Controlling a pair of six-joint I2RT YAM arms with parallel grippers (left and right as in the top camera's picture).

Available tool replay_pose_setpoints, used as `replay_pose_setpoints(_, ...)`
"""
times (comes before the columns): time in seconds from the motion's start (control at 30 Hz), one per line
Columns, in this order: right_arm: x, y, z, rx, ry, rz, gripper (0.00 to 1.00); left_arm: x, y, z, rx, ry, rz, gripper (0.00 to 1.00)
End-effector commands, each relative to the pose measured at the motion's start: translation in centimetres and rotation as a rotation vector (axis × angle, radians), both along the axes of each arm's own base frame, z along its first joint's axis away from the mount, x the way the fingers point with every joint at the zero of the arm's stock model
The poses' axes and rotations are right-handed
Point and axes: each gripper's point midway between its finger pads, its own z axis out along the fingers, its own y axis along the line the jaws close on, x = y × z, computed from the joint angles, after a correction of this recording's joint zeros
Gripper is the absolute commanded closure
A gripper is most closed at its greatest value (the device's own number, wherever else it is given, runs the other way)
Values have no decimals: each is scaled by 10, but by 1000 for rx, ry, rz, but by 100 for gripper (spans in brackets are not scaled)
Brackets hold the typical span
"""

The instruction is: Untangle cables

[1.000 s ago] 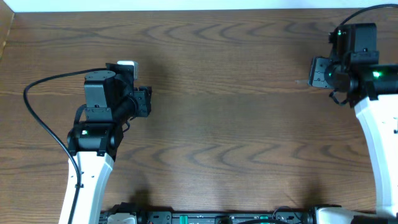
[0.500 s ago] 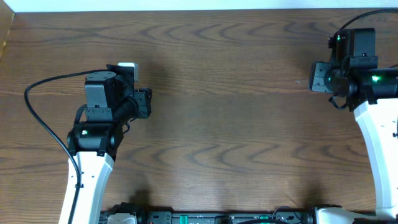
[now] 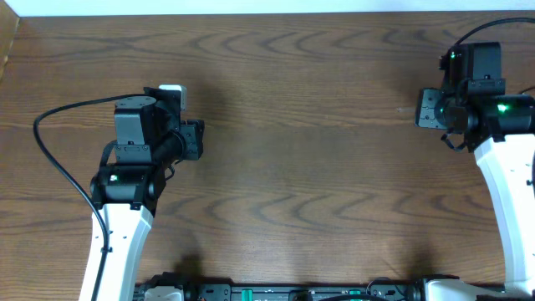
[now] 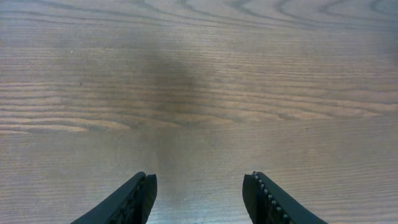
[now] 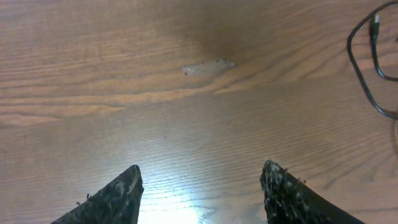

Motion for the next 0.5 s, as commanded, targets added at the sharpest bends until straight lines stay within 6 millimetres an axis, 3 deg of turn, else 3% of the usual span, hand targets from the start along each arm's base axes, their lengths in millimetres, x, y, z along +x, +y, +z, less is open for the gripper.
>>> replay_pose_setpoints(0.0,-8,-4,17,-11,-53,-14,42,1,3,12,16,-31,6,50)
replay_pose_setpoints(0.17,-13,-4,27,-10,-83,-14,42,1,3,12,16,-31,6,50)
replay_pose_setpoints(0.47,-17,-2,22,-16,-59,14,41,-2,3,16,16,-41,6,50)
